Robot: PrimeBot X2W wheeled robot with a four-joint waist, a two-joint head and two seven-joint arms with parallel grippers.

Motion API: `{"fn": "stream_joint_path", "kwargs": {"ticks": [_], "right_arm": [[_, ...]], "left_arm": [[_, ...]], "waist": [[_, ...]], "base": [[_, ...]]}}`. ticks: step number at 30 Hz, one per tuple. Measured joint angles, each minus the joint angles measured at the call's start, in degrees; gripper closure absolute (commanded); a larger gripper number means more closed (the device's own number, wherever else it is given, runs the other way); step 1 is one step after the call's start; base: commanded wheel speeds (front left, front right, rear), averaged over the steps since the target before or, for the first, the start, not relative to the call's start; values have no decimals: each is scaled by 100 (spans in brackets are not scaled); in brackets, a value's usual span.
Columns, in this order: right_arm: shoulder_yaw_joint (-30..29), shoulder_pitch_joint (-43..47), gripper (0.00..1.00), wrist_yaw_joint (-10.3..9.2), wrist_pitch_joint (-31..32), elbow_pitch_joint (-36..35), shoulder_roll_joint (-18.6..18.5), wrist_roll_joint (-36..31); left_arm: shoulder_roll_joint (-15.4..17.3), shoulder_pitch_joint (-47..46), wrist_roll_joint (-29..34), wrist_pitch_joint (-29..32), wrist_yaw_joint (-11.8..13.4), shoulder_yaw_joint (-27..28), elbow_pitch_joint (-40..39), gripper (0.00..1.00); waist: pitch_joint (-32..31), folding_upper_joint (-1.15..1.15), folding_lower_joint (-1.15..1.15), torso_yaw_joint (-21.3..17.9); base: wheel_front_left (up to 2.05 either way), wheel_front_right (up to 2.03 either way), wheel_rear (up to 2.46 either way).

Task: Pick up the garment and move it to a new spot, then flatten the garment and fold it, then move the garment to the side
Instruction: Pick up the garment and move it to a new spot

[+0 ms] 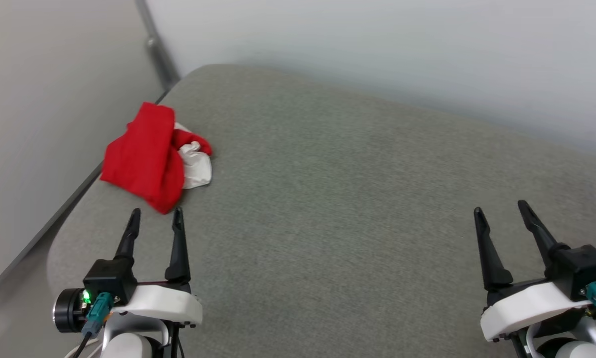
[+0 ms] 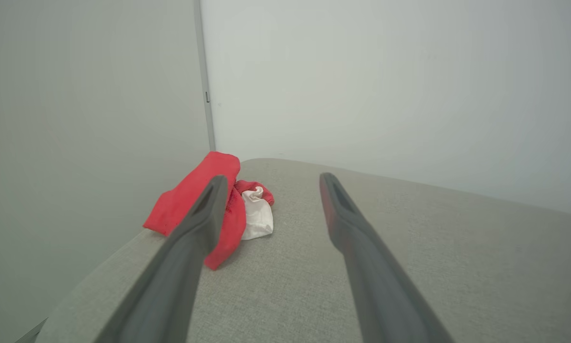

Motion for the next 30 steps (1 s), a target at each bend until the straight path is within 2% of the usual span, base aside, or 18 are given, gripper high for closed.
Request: {"fn": "stream_joint_path", "kwargs": {"ticks": [9, 15, 22, 27, 30], "right_arm": [[163, -15, 0, 0, 83, -183, 1, -66], [215, -107, 0, 0, 137, -282, 1, -124], [396, -353, 0, 0, 246, -400, -1, -254], [410, -564, 0, 0, 326, -525, -101, -290], [387, -657, 0, 0, 363, -590, -182, -269]], "left_arm": [[-4, 41, -48, 0, 19, 234, -91, 0], [-5, 27, -73, 0, -23, 333, -87, 0], [-9, -377, -152, 0, -16, 493, -37, 0], [13, -1127, -358, 0, -52, 670, 124, 0], [164, -1716, -499, 123, -78, 756, 382, 0]], "waist": [[87, 0, 0, 668], [208, 0, 0, 884], [474, 0, 0, 807], [808, 0, 0, 569], [1051, 0, 0, 393]], "base": [[0, 0, 0], [0, 0, 0], [0, 0, 0], [0, 0, 0], [0, 0, 0]]}}
